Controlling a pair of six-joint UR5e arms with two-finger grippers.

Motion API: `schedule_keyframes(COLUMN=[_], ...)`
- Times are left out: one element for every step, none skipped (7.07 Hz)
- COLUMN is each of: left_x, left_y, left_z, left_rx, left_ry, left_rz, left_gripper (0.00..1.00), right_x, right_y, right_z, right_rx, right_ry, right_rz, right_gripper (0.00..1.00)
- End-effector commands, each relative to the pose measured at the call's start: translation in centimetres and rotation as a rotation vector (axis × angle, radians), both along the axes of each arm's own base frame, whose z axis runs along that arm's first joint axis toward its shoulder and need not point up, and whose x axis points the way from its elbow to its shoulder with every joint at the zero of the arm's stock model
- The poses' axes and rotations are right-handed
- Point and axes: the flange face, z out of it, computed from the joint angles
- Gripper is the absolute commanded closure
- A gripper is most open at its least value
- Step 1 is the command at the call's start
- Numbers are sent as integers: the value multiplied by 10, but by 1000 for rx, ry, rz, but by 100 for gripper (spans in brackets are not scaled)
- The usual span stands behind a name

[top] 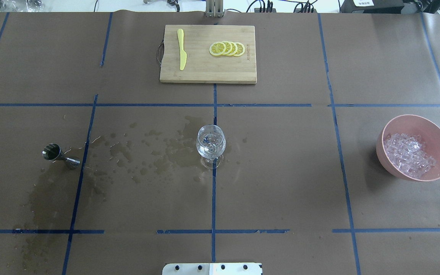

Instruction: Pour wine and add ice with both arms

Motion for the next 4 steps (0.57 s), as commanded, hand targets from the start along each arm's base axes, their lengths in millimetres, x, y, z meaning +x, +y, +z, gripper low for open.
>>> schedule_keyframes(left_x=[9,30,58,84], left_y=[-1,-4,-7,-6], left_z=[8,1,1,-22], left_rx=[59,92,99,86], left_ry=[12,43,50,181], left_rz=[24,59,120,128], left_gripper=[0,0,0,0], right_x=[3,3,2,1], right_y=[-13,-13,-14,-25], right_z=[-15,-2,-5,-18], right_rx=[-14,-36,-30,-1], right_ry=[8,7,1,-2], right_rz=[8,6,6,4], right_gripper=[0,0,0,0])
